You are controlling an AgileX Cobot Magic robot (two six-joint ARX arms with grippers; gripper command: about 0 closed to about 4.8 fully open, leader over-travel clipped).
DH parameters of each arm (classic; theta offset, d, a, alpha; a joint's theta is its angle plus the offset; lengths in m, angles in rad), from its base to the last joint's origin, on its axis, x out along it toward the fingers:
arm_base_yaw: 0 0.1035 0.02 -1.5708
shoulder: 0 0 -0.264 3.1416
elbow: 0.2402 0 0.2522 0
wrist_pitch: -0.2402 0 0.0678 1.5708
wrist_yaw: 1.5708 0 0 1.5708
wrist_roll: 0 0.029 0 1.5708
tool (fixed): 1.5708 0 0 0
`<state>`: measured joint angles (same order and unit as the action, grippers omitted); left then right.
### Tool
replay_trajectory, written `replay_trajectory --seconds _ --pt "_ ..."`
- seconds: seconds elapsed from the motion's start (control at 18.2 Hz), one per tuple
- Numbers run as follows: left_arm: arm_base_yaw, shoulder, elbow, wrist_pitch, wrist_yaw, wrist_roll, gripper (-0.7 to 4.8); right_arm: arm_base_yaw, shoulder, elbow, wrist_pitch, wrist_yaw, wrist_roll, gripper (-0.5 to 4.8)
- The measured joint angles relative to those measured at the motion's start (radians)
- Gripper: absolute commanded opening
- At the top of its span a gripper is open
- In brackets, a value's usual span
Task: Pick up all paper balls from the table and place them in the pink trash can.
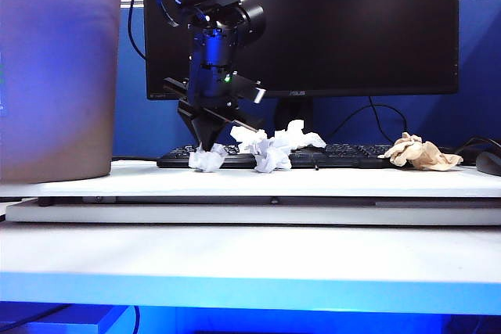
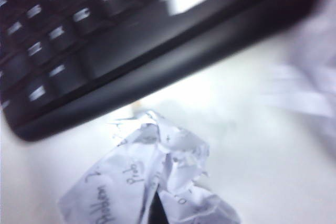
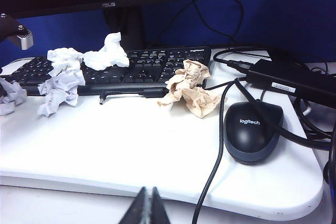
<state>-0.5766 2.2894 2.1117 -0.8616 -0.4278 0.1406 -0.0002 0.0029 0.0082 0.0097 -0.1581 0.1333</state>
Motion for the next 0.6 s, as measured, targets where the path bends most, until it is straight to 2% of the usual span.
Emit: replay_trajectory --seconds 0.33,0.6 --pt "-0.033 -0.024 0.087 -0.081 0.002 0.047 -0.06 0.000 0.000 0.000 0.000 0.000 0.000 -0.04" --pt "-0.062 -0.085 0.315 -0.205 -0.036 0.099 -0.06 0.000 0.000 0.000 0.000 0.000 0.000 -0.04"
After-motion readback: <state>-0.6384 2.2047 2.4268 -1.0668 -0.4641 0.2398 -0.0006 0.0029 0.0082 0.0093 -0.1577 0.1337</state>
